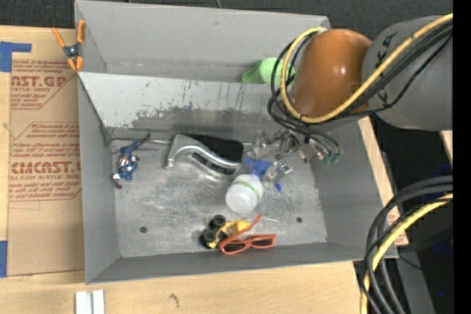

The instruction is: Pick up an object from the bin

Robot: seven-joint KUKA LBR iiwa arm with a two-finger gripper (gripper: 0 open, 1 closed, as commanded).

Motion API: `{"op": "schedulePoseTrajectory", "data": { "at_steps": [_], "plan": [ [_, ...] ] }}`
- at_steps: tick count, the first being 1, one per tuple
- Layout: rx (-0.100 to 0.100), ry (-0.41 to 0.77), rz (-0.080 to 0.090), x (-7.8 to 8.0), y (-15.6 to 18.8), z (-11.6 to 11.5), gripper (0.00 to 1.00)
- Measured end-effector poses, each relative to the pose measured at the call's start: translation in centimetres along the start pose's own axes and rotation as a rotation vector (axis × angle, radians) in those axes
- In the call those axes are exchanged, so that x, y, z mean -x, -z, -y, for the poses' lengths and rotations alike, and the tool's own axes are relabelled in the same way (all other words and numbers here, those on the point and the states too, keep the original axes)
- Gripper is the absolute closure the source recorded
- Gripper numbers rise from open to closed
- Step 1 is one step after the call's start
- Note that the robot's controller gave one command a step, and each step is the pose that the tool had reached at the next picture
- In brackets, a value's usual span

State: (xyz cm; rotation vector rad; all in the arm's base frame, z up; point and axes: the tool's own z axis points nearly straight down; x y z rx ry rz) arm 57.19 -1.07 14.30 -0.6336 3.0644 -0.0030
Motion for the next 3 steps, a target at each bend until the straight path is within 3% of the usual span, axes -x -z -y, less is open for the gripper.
{"op": "schedulePoseTrajectory", "data": {
  "at_steps": [1, 2, 3],
  "plan": [
    [0.01, 0.002, -0.021, -0.7, 2.1, 0.7, 1.0],
    [0.001, 0.003, -0.002, -0.3, 5.2, 1.1, 1.0],
    [0.009, -0.002, -0.019, -0.5, 7.6, 0.8, 1.0]
  ]
}}
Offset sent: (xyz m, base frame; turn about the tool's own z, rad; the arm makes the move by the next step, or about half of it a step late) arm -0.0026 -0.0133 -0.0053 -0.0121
